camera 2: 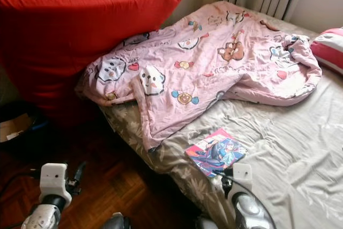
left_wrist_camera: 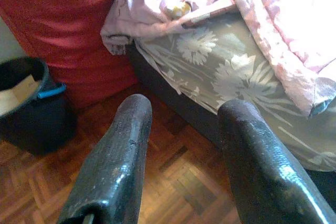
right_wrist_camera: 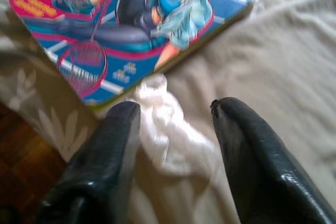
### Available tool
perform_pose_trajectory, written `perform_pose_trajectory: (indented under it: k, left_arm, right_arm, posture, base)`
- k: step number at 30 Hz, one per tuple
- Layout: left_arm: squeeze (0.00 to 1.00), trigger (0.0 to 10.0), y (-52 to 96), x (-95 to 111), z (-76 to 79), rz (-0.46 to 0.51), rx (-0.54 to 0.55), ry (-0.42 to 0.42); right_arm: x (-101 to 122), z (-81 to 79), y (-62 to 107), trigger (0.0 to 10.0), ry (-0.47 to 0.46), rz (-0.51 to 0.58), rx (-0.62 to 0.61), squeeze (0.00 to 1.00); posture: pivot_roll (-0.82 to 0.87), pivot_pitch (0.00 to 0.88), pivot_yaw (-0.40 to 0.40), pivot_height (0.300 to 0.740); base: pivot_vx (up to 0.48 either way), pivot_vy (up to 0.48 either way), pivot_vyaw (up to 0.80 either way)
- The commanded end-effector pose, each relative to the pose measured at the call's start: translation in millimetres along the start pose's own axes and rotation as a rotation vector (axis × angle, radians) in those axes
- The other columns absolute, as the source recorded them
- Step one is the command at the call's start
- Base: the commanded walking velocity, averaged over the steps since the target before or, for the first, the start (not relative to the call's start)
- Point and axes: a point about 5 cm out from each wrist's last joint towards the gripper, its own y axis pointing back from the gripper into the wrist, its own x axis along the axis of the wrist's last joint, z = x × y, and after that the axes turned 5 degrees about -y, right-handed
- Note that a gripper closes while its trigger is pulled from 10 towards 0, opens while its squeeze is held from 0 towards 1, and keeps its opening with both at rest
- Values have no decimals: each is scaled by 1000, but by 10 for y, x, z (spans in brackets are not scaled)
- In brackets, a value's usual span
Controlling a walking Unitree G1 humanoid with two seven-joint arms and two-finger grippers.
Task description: Clean up the room
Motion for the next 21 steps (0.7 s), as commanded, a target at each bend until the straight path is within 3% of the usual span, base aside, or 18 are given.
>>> perform_pose_trajectory:
  k: [1, 5, 6, 7, 13, 21]
  left_arm:
    - [0, 10000, 49, -48, -44, -30, 4, 6]
    - [0, 10000, 53, -44, -54, -33, 0, 1]
    - [0, 10000, 61, -40, -62, -35, -2, -2]
    - [0, 10000, 68, -37, -68, -36, -4, -4]
    - [0, 10000, 117, 15, -115, -32, -9, -13]
    - [0, 10000, 16, 323, -52, 58, -42, -24]
  right_arm:
    - [-85, 10, 10, 10000, 28, -63, 29, 804]
    - [-32, 59, 3, 10000, 31, -54, 3, 796]
    - [-19, 65, 0, 10000, 32, -59, 1, 255]
    - [-16, 68, -3, 10000, 35, -69, 1, 0]
    - [-28, 67, -5, 10000, 78, -91, -2, 0]
    - [-42, 76, -2, 10000, 93, -88, -24, 0]
  posture:
    - [92, 262, 12, 632]
    - [97, 267, 17, 632]
    - [99, 274, 22, 632]
    - [99, 275, 24, 632]
    - [117, 306, 37, 632]
    - [139, 358, 42, 632]
  base:
    - [0, 0, 0]
    - [0, 0, 0]
    - [0, 0, 0]
    - [0, 0, 0]
    - [0, 0, 0]
    - [0, 0, 0]
